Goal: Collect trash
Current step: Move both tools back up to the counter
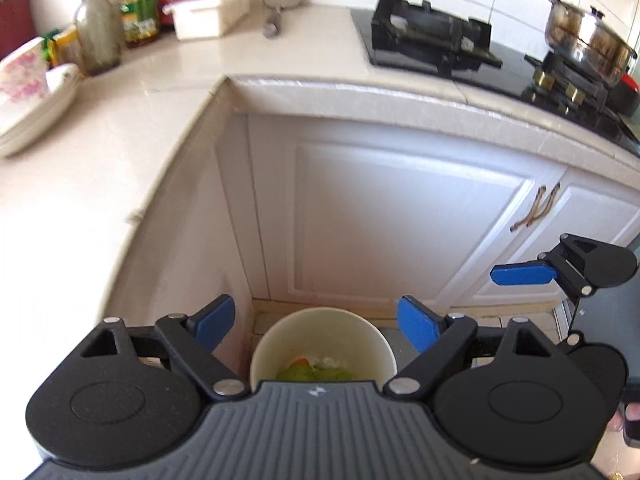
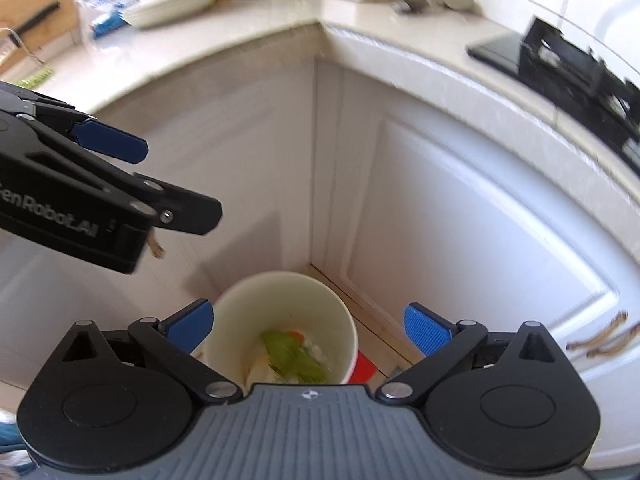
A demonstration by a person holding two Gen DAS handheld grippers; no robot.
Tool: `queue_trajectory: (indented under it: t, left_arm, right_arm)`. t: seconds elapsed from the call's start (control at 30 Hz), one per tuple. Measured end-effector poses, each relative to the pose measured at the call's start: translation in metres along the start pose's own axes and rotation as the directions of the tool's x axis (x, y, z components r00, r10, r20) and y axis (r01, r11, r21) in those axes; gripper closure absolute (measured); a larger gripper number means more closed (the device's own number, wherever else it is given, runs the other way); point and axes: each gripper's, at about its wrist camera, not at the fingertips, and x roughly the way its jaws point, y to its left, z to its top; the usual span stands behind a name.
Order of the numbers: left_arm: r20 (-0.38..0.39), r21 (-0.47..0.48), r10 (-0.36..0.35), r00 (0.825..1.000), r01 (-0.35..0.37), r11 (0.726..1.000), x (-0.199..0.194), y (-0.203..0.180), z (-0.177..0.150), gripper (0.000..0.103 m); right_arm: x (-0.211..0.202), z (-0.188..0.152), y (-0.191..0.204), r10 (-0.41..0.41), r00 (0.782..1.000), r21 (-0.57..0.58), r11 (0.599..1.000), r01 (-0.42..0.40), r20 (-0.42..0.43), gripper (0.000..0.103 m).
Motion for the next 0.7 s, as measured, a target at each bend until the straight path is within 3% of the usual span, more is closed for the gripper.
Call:
queue_trajectory:
  t: [0.13,0.33,0.5,0.7]
  left_arm:
    - [0.038,-0.031,0.057,0.998,-0.056,0.998,-0.038,0.026,0.001,0.015]
    - [0.059,-0.087,0.176,0.983,-0.17,0.982,-0.08,0.075,-0.013,0.014]
    - [0.063,-0.173,0.271,0.961,-0.257,0.951,-0.108,0.116,-0.03,0.014]
    - [0.047,-0.287,0.365,0.93,-0.337,0.897,-0.133,0.164,-0.052,0.014]
  right_arm:
    - [-0.018,0.024,0.02,-0.03,0.998,-0.085,0.996,0.034,0.051,0.0]
    - [-0.034,0.066,0.054,0.032,0.992,-0.195,0.981,-0.008,0.121,0.0]
    - [-0.048,0.103,0.1,0.107,0.981,-0.291,0.955,-0.055,0.163,0.0]
    - [-0.039,0.141,0.158,0.218,0.96,-0.407,0.904,-0.131,0.177,0.0]
